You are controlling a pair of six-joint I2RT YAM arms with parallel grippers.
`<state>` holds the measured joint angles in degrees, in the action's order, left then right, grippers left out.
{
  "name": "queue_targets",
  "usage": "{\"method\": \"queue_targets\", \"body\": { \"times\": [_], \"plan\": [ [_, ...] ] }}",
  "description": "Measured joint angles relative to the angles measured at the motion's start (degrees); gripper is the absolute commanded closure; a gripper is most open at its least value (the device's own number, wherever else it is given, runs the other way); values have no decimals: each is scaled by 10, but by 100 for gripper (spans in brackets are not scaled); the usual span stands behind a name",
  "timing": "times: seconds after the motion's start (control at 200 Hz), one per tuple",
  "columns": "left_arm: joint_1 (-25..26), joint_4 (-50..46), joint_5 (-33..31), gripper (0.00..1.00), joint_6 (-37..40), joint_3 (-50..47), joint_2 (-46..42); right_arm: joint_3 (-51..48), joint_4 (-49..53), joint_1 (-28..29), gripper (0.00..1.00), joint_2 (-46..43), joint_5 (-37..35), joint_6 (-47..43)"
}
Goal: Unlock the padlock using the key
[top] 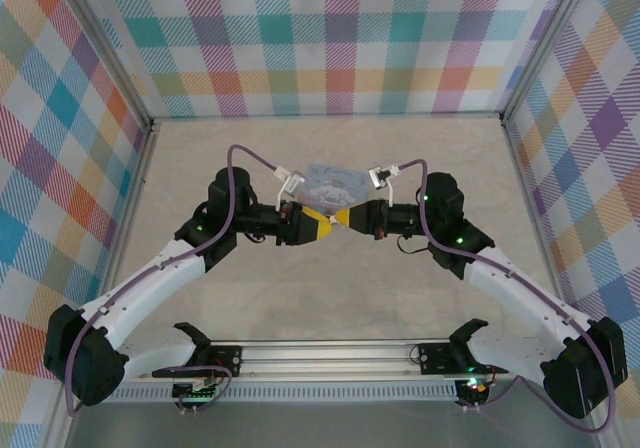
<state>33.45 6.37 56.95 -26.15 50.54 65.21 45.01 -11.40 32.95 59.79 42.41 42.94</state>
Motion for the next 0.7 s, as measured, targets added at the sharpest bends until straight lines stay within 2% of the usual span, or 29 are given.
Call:
{"method": "queue_targets", "body": {
  "times": [0.14,0.305,0.41,0.53,0.635,0.7],
  "plan": [
    [0,0,0,63,0,-5,0,-13,-23,0,100,0,-6,15],
    [0,-1,-5,83,1,-8,0,-19,-44,-3,100,0,-10,29],
    [-2,-2,-7,100,1,-8,0,-20,-57,-3,100,-2,-10,34],
    [-3,-2,-9,100,-1,-9,1,-22,-59,-3,100,-6,-13,33],
    [-3,-8,-11,100,5,-8,2,-22,-45,-4,68,-9,-12,28],
    [-3,-23,-11,100,16,-7,4,-22,-20,-8,57,-14,-13,12]
  ]
}}
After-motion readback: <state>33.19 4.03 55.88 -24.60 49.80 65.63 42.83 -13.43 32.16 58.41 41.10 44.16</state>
